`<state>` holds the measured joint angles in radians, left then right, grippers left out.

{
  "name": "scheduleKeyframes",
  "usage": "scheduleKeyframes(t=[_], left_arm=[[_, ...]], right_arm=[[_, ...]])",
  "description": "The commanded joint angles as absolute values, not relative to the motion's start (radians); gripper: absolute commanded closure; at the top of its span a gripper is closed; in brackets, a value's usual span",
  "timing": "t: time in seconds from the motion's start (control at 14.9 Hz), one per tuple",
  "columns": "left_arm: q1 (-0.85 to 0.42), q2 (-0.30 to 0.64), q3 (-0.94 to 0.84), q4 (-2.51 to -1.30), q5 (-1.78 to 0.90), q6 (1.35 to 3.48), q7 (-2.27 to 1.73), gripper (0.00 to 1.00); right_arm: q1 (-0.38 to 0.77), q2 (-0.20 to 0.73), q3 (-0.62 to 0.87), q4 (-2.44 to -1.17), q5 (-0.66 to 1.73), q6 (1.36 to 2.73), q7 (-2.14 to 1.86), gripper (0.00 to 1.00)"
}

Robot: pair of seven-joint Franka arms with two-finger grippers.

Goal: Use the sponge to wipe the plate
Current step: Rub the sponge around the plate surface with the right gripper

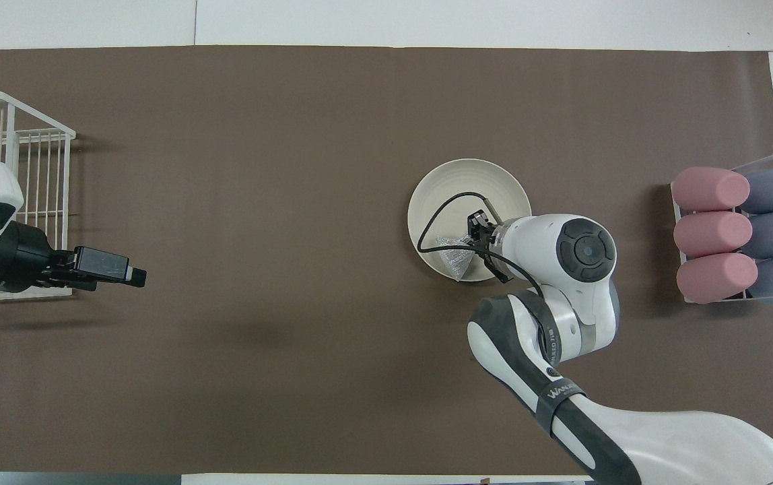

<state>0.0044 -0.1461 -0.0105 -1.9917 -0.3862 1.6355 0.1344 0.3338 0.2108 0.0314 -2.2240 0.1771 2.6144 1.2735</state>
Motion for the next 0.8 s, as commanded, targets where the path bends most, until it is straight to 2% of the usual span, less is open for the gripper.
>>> scheduleKeyframes(t=[0.0, 0.4, 0.54, 0.74], left_arm=[[-0.006, -0.143, -0.011, -1.983, -0.362, 1.651, 0.114, 0.0], [-0.008, -0.144, -0.011, -1.985, -0.36, 1.658, 0.115, 0.0], [-0.005, -0.143, -0.011, -1.983, -0.362, 1.667, 0.115, 0.0], [-0.008, -0.138, -0.012, -1.98, -0.362, 1.79, 0.117, 0.0]], right_arm=[[0.281, 0.244, 0.038, -2.223, 0.196, 2.626, 1.171, 1.0], [0.279, 0.245, 0.04, -2.221, 0.195, 2.635, 1.161, 1.0], [0.319, 0.245, 0.041, -2.221, 0.195, 2.637, 1.248, 1.0], [0.386, 0.255, 0.041, -2.221, 0.196, 2.661, 1.382, 1.0]])
